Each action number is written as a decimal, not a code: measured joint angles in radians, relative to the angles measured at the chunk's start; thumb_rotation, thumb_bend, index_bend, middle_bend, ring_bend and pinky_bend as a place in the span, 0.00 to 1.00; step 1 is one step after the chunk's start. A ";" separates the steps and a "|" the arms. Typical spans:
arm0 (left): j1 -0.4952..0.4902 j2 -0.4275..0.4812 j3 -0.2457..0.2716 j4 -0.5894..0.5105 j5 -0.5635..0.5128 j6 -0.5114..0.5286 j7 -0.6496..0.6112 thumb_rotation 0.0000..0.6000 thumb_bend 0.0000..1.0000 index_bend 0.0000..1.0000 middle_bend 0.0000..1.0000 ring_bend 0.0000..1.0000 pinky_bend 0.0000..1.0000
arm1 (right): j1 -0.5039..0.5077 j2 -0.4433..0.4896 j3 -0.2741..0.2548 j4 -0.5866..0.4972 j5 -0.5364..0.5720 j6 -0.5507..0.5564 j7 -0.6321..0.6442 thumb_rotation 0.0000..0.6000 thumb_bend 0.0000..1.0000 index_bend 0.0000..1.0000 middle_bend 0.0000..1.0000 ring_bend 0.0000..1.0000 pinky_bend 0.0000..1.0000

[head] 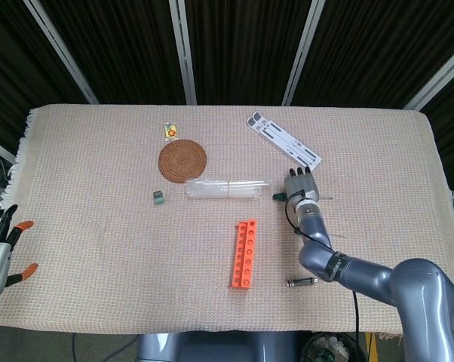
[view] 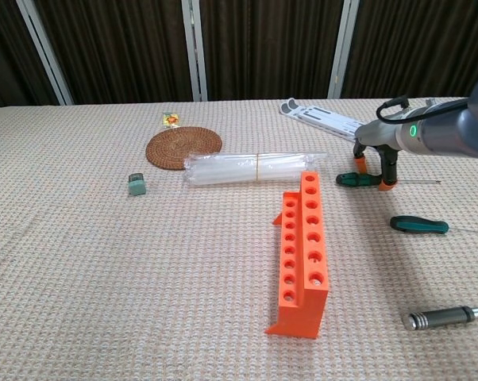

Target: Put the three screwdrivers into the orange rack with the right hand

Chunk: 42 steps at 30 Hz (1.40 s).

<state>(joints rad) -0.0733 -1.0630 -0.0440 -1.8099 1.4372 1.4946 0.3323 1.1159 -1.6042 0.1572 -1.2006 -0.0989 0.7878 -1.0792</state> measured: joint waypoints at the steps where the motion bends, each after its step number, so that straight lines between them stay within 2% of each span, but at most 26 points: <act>1: 0.000 0.000 0.000 0.000 0.001 0.000 -0.001 1.00 0.13 0.25 0.00 0.00 0.00 | 0.000 0.004 -0.001 -0.011 -0.002 0.002 0.003 1.00 0.27 0.42 0.06 0.00 0.00; 9: -0.005 -0.003 0.001 0.004 0.007 -0.005 -0.011 1.00 0.13 0.25 0.00 0.00 0.00 | -0.011 0.050 -0.017 -0.127 -0.049 0.038 0.043 1.00 0.27 0.44 0.08 0.00 0.00; 12: -0.006 -0.003 0.002 0.007 0.010 -0.006 -0.014 1.00 0.13 0.25 0.00 0.00 0.00 | -0.013 0.051 -0.028 -0.140 -0.074 0.070 0.052 1.00 0.27 0.44 0.08 0.00 0.00; 25: -0.006 -0.001 -0.002 0.021 0.000 -0.009 -0.033 1.00 0.13 0.26 0.00 0.00 0.00 | -0.016 -0.040 -0.079 -0.098 -0.191 0.218 0.025 1.00 0.27 0.44 0.09 0.00 0.00; 42: -0.011 -0.003 -0.002 0.035 -0.005 -0.019 -0.050 1.00 0.13 0.26 0.00 0.00 0.00 | -0.033 -0.093 -0.048 -0.047 -0.161 0.200 0.007 1.00 0.27 0.46 0.11 0.00 0.00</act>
<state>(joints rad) -0.0842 -1.0656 -0.0459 -1.7748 1.4323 1.4758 0.2828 1.0826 -1.6973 0.1088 -1.2475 -0.2596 0.9877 -1.0724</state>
